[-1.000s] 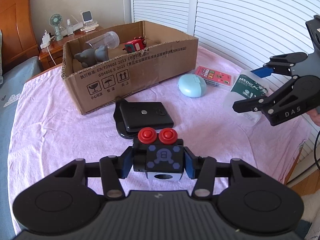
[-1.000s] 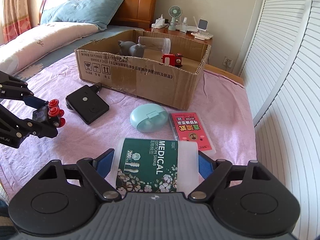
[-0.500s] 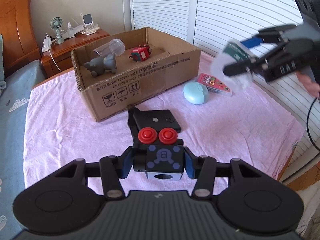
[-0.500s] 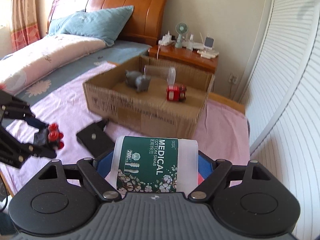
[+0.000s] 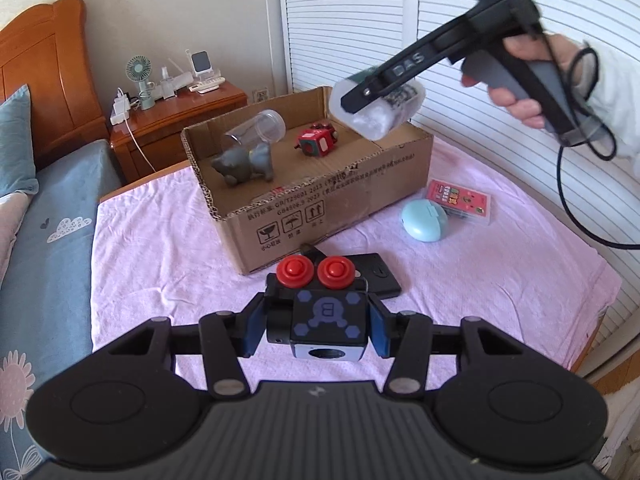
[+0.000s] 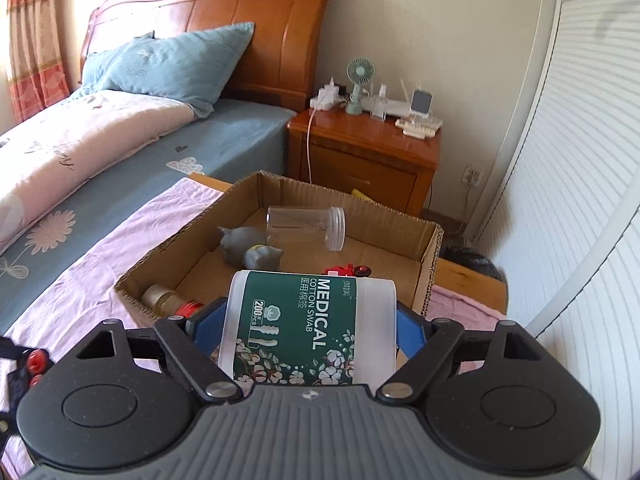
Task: Organize rigid objects
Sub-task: 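Carry the medical bottle into the box and open the right gripper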
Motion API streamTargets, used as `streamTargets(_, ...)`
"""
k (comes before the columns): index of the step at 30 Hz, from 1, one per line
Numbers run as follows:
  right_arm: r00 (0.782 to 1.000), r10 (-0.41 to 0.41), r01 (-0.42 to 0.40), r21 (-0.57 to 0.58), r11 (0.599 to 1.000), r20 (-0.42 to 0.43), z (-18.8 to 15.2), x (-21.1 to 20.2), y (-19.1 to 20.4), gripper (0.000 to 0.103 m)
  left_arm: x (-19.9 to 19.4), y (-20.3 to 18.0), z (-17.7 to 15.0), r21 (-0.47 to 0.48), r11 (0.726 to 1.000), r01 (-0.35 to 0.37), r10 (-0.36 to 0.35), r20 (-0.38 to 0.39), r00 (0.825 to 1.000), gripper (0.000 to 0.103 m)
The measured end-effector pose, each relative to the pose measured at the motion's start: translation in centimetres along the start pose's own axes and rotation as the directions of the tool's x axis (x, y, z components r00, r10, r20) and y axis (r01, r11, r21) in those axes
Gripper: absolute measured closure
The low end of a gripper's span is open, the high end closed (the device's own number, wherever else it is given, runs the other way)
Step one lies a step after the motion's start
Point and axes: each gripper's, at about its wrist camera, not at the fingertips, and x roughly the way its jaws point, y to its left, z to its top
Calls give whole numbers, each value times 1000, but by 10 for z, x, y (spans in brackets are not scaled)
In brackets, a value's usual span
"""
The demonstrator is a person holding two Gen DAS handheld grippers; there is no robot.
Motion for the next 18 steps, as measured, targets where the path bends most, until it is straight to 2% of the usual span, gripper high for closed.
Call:
streamTargets(3, 999, -40, 42, 46, 998, -32, 0, 16, -3, 9, -1, 2, 0, -5, 1000, -4, 4, 1, 1000, 53)
streamTargets(4, 999, -33, 35, 60, 998, -28, -1, 16, -4, 1, -2, 2, 0, -6, 1000, -6, 6, 1, 1000, 53)
streamTargets(5, 1000, -24, 25, 74, 997, -16, -3, 15, -5, 0, -2, 3, 0, -6, 1000, -7, 7, 1, 1000, 52)
streamTargets(12, 998, -46, 52, 133, 990, -46, -14, -2, -7, 0, -1, 3, 7, -2, 1000, -4, 4, 3, 1000, 52)
streamTargets(18, 992, -74, 93, 198, 976, -102, -37, -29, -1, 0, 0, 3, 24, 2, 1000, -9, 9, 12, 1000, 52)
